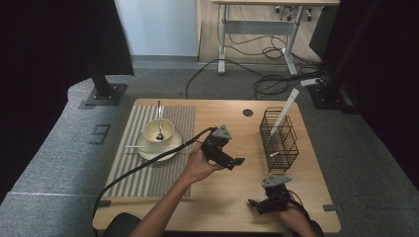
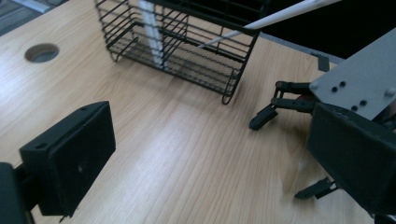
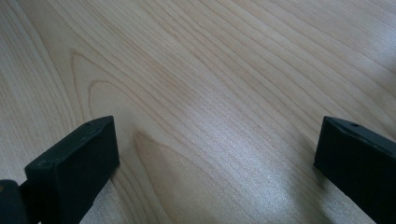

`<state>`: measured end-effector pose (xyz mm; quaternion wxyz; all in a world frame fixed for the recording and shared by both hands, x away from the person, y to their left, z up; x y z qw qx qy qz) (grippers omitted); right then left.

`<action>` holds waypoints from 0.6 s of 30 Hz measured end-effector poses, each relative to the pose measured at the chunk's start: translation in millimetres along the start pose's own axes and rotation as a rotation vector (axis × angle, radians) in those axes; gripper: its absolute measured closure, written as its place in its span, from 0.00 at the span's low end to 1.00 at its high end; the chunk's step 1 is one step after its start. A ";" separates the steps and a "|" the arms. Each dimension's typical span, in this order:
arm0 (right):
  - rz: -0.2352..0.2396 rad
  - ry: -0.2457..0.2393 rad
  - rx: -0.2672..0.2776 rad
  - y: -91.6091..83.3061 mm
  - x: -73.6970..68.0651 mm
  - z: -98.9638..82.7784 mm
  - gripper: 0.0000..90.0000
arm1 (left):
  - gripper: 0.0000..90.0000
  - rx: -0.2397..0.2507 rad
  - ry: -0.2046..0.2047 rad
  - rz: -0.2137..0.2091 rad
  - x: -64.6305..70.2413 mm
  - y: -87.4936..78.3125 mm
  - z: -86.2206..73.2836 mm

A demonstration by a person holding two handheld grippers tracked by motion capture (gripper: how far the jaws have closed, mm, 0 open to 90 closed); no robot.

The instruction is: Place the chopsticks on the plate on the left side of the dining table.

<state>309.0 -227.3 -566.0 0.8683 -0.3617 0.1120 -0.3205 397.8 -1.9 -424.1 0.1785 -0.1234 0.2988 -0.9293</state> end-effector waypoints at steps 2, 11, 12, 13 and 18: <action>-0.001 -0.003 0.000 0.1 0.1 0.0 0.00 | 0.02 0.001 0.012 -0.013 4.7 5.3 6.1; 0.000 -0.002 -0.002 -0.2 0.0 0.0 0.00 | 0.07 -0.006 0.043 -0.051 17.3 29.2 29.6; 0.000 -0.002 -0.002 -0.2 0.1 0.0 0.00 | 0.07 -0.002 0.044 -0.054 18.3 31.7 31.7; 0.001 -0.003 -0.003 -0.2 0.1 0.0 0.00 | 0.08 0.001 0.043 -0.060 19.0 33.8 33.7; 0.000 -0.002 -0.003 -0.2 0.1 0.0 0.00 | 0.13 0.004 0.042 -0.104 24.1 45.5 41.4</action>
Point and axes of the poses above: each handheld gripper's, and its own axes: y roughly forward along the jaws, z roughly out of its top, x roughly to its right, the point moved 1 cm from there along y, roughly forward along the jaws, and after that the axes turned 3 degrees about -y, right-handed, at the moved point
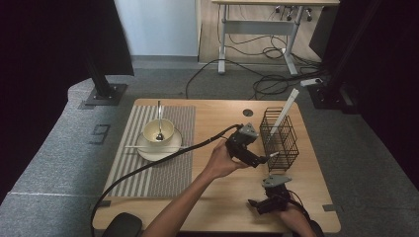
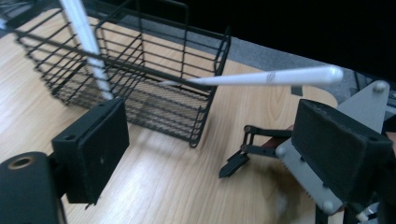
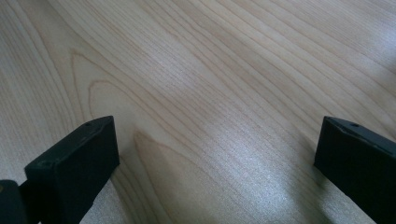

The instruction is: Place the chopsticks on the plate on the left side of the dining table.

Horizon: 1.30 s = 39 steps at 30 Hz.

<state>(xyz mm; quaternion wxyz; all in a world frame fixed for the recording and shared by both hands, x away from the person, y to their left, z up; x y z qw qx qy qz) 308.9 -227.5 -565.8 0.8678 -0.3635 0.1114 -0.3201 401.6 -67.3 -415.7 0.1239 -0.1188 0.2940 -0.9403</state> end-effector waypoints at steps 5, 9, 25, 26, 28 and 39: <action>0.001 0.001 0.001 0.1 -0.1 0.0 0.00 | 0.16 -0.021 0.028 -0.009 6.4 13.5 5.8; 0.000 0.000 0.000 0.1 0.0 0.0 0.00 | 0.21 -0.027 0.057 -0.004 9.1 20.8 10.1; 0.000 0.001 0.002 0.2 -0.2 0.0 0.00 | 0.65 -0.035 0.132 0.047 12.9 25.3 17.1; 0.001 0.000 0.002 0.2 -0.1 0.0 0.00 | 0.68 -0.033 0.136 0.057 13.0 24.4 17.4; 0.000 0.000 0.002 0.2 -0.1 0.0 0.00 | 0.73 -0.027 0.138 0.065 12.9 22.8 18.2; 0.003 0.000 0.001 0.1 0.1 0.0 0.00 | 0.87 -0.030 0.165 0.172 12.6 16.9 21.5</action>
Point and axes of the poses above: each handheld gripper's, and its own axes: y roughly forward along the jaws, z roughly out of its top, x roughly to its right, the point moved 1 cm from there along y, roughly forward along the jaws, and after that the axes turned 3 degrees about -y, right-handed, at the moved point
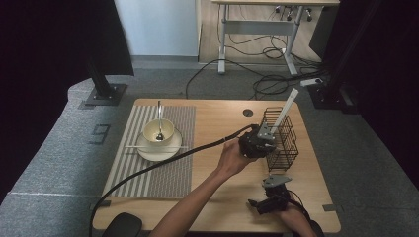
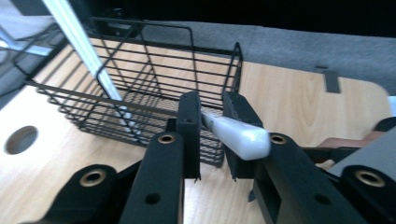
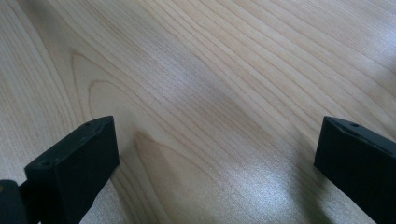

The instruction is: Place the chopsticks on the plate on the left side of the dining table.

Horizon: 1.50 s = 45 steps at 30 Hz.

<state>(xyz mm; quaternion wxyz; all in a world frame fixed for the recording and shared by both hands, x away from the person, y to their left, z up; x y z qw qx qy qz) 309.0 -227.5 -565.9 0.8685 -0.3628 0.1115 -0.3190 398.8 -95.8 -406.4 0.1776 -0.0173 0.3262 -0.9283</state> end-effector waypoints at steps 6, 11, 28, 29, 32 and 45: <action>0.000 -0.002 -0.001 0.0 0.1 0.0 0.00 | 0.92 0.009 0.001 0.033 -2.6 -5.0 2.3; 0.000 -0.001 -0.001 0.0 0.0 0.0 0.00 | 0.92 0.015 -0.007 0.019 -2.9 -9.2 3.3; 0.000 -0.002 -0.002 -0.1 0.1 0.0 0.00 | 0.92 0.084 -0.114 -0.048 -27.4 -51.4 -2.7; 0.000 -0.002 -0.002 -0.1 0.1 0.0 0.00 | 0.92 0.086 -0.115 -0.050 -28.8 -54.6 -3.1; 0.000 -0.002 -0.002 -0.1 0.1 0.0 0.00 | 0.92 0.089 -0.109 -0.044 -31.7 -64.5 -3.8; 0.001 -0.003 -0.002 0.0 0.2 0.0 0.00 | 0.93 0.127 -0.128 -0.045 -44.5 -99.6 -9.1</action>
Point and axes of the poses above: each handheld gripper's, and its own axes: y roughly forward along the jaws, z roughly out of its top, x roughly to its right, the point moved 1 cm from there along y, roughly forward along the jaws, and after that the axes turned 3 degrees about -y, right-handed, at the moved point
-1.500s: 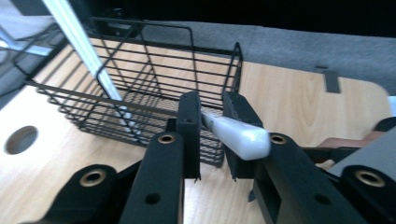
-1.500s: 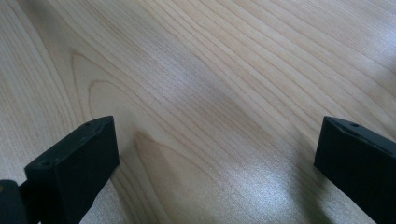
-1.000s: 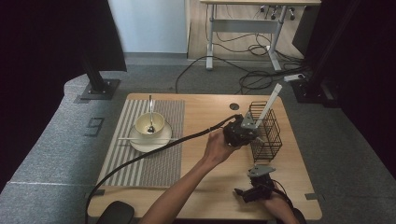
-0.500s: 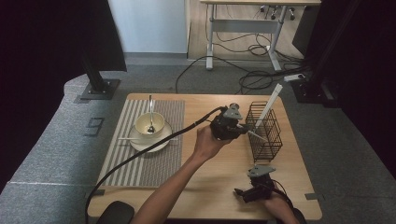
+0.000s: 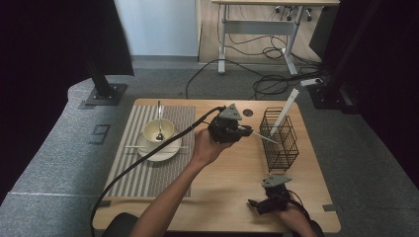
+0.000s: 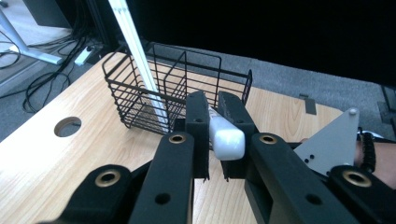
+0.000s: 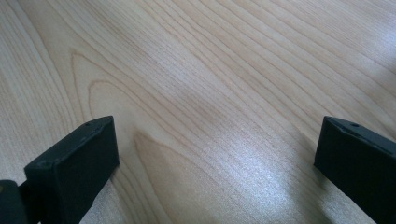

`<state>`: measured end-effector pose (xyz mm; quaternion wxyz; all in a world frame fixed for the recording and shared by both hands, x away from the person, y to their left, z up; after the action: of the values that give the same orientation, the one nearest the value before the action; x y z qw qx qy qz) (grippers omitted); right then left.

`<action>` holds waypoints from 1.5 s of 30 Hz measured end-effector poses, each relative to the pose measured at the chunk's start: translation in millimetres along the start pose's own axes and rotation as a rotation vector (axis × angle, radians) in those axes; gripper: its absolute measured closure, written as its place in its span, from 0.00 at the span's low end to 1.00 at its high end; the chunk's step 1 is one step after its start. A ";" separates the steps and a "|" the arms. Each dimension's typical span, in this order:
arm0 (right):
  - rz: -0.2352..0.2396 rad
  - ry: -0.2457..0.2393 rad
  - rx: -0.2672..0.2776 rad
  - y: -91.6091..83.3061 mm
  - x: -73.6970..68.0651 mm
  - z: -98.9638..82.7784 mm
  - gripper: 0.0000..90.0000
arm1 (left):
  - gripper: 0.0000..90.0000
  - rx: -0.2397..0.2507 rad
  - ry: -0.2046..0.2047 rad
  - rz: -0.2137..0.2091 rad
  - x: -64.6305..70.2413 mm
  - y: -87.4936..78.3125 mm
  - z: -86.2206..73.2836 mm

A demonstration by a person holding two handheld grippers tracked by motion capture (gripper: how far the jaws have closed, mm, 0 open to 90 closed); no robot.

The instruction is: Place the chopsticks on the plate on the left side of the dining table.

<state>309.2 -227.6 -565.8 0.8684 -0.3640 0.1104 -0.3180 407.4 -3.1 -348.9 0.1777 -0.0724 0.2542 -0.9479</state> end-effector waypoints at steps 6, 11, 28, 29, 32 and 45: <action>0.000 -0.002 0.000 0.1 0.1 0.0 0.00 | 0.93 0.031 -0.012 0.014 -6.1 -21.3 3.2; 0.000 -0.002 0.000 0.1 0.1 0.1 0.00 | 0.93 0.041 -0.021 0.024 -10.2 -36.6 3.0; 0.001 -0.003 0.001 0.6 0.4 0.6 0.00 | 0.93 -0.031 -0.033 0.037 -17.6 -59.2 -21.2; 0.001 0.000 0.000 0.7 0.4 0.8 0.00 | 0.93 -0.036 -0.035 0.036 -17.8 -59.9 -23.4; -0.004 0.002 0.002 1.5 0.4 1.5 0.00 | 0.93 -0.047 -0.042 0.032 -18.1 -61.5 -30.7; 0.002 0.004 -0.010 3.8 1.8 5.7 0.00 | 0.93 -0.058 -0.086 -0.012 -20.8 -71.6 -62.4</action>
<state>314.7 -223.6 -564.3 0.8666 -0.3677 0.1143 -0.3175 391.0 91.0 -367.3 0.1806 -0.1198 0.2734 -0.9372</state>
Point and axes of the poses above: each handheld gripper's, and its own axes: y roughly forward along the jaws, z roughly out of its top, x roughly to its right, the point moved 1 cm from there along y, roughly forward along the jaws, and after that the axes turned 3 degrees about -y, right-handed, at the moved point
